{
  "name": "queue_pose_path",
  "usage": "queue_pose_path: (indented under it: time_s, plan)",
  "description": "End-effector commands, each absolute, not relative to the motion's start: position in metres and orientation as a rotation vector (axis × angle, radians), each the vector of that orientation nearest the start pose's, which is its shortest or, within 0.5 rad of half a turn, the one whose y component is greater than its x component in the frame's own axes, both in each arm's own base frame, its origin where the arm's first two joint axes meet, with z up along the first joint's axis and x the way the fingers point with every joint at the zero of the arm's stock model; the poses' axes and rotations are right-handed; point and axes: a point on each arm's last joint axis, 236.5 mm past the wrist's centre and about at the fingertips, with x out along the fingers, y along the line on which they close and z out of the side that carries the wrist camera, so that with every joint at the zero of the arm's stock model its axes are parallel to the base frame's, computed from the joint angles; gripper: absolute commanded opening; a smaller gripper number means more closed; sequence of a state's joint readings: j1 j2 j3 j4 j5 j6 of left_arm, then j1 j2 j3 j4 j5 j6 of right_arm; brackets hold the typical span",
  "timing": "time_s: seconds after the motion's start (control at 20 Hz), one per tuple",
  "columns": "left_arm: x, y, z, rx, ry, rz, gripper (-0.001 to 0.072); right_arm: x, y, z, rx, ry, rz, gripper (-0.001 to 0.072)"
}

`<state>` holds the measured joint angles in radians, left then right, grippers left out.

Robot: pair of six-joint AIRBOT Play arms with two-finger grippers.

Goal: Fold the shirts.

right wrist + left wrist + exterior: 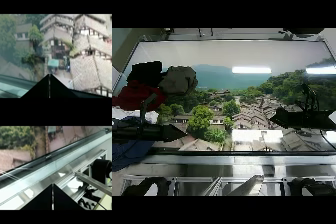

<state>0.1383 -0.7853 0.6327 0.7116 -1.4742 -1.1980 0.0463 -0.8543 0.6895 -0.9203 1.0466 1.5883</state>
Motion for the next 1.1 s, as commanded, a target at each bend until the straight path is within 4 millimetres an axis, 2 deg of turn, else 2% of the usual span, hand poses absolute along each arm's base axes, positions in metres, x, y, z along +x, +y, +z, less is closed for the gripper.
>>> queue_pose_path:
  time_s: [0.0,0.8,0.9,1.05]
  plan:
    - [0.204,-0.152,0.049,-0.553,1.306,-0.726,0.0017,0.282,0.137,0.027,0.614,1.189,0.324,0.0016]
    - [0.204,-0.152,0.049,-0.553,1.305,-0.726,0.0016,0.282,0.139,0.026,0.623,1.196,0.325,0.0016]
    - [0.212,-0.150,0.049,-0.554,1.277,-0.705,0.0017,0.283,0.141,0.027,0.636,1.192,0.330,0.0016]
    - [0.244,-0.140,0.048,-0.557,1.166,-0.616,0.0015,0.287,0.141,0.028,0.643,1.177,0.326,0.0016]
